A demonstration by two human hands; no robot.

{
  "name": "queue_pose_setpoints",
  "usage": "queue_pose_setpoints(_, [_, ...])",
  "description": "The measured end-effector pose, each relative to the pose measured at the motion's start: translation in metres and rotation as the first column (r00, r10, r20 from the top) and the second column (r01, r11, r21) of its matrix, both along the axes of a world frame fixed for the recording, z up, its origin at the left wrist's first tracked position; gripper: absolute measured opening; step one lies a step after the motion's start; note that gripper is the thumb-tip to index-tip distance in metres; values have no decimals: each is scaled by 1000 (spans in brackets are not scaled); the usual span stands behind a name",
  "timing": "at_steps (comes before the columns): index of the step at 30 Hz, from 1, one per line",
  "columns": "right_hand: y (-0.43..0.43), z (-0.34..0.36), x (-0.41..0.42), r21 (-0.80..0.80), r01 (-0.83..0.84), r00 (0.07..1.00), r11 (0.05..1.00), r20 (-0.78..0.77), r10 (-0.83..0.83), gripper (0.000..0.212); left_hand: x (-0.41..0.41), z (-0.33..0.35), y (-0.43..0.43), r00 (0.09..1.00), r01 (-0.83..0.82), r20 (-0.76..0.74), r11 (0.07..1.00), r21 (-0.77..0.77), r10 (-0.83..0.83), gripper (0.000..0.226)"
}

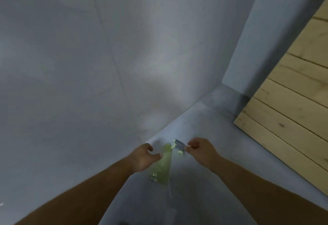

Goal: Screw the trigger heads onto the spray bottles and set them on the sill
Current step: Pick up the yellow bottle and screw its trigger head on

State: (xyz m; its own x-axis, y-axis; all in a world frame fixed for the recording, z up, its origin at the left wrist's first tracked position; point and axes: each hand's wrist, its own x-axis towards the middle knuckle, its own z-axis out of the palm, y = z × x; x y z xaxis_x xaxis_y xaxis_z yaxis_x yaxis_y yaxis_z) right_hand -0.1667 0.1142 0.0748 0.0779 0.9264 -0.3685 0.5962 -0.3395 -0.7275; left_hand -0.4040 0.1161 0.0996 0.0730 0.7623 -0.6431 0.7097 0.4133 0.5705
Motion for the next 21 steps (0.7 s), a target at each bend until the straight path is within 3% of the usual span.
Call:
queue_pose_setpoints(3, [16,-43,-2,-21,67,997,998,31,-66,46,10,-40,6,998,11,-62,1000,-9,-12,77])
queue_pose_setpoints(4, [22,-51,-2,-25,104,995,994,11,-104,39,13,-50,8,996,17,-87,1000,2,-17,81])
queue_pose_setpoints(5, [28,-61,-5,-30,125,992,992,-9,-126,19,16,-61,11,993,29,-115,1000,11,-28,86])
queue_pose_setpoints(6, [33,-73,-6,-25,125,992,992,0,-125,15,18,-70,13,989,47,-144,999,20,-44,91])
queue_pose_setpoints(7, [40,-85,-7,-36,114,993,993,31,-113,38,21,-78,15,983,67,-172,998,22,-62,95])
queue_pose_setpoints(9, [47,-101,-8,-54,138,989,989,63,-134,55,25,-91,18,974,91,-207,996,7,-87,99])
queue_pose_setpoints(17, [60,-128,-7,-90,128,982,988,154,-113,58,29,-119,15,979,64,-194,998,-12,-65,89])
queue_pose_setpoints(21, [62,-130,-9,-120,114,983,986,158,-94,43,24,-120,10,989,44,-143,999,-8,-45,87])
